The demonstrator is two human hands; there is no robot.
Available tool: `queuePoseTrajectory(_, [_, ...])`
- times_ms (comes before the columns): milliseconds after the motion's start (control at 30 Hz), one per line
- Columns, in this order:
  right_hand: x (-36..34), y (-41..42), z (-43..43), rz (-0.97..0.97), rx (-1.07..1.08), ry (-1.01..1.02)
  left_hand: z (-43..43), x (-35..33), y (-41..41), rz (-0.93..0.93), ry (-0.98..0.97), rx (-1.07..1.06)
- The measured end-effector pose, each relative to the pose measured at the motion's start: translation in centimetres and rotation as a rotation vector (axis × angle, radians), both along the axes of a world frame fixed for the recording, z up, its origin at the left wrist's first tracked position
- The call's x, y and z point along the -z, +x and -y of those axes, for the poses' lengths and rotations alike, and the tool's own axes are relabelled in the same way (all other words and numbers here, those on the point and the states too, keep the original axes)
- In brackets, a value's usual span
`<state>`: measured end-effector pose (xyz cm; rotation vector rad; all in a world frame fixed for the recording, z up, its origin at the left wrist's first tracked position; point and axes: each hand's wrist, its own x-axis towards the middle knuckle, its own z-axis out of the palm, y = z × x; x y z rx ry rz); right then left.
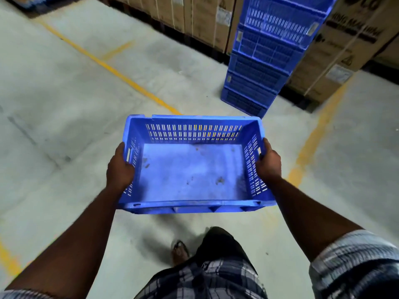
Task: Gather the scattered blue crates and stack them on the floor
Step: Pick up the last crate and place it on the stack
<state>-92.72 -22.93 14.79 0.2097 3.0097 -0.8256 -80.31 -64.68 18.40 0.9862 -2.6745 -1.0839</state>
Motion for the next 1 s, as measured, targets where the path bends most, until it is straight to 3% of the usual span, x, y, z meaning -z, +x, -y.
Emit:
queuePoseTrajectory(367, [0.0,-15.9,0.6,0.115,0.070,-0.038,3.0,0.9,-22.8,0.036,-0.011,0.176])
queuePoseTrajectory(600, [-3.5,-29.1,-0.8,0.023,0.039,0.007,2.7,-2.0,-39.5,-0.009,-0.017,0.242])
queuePoseTrajectory(1000, [-10.8,-48.0,-4.3,-0.117,0.205,0.079,0.4,-6.5,-65.1,-0.070,-0.025,0.446])
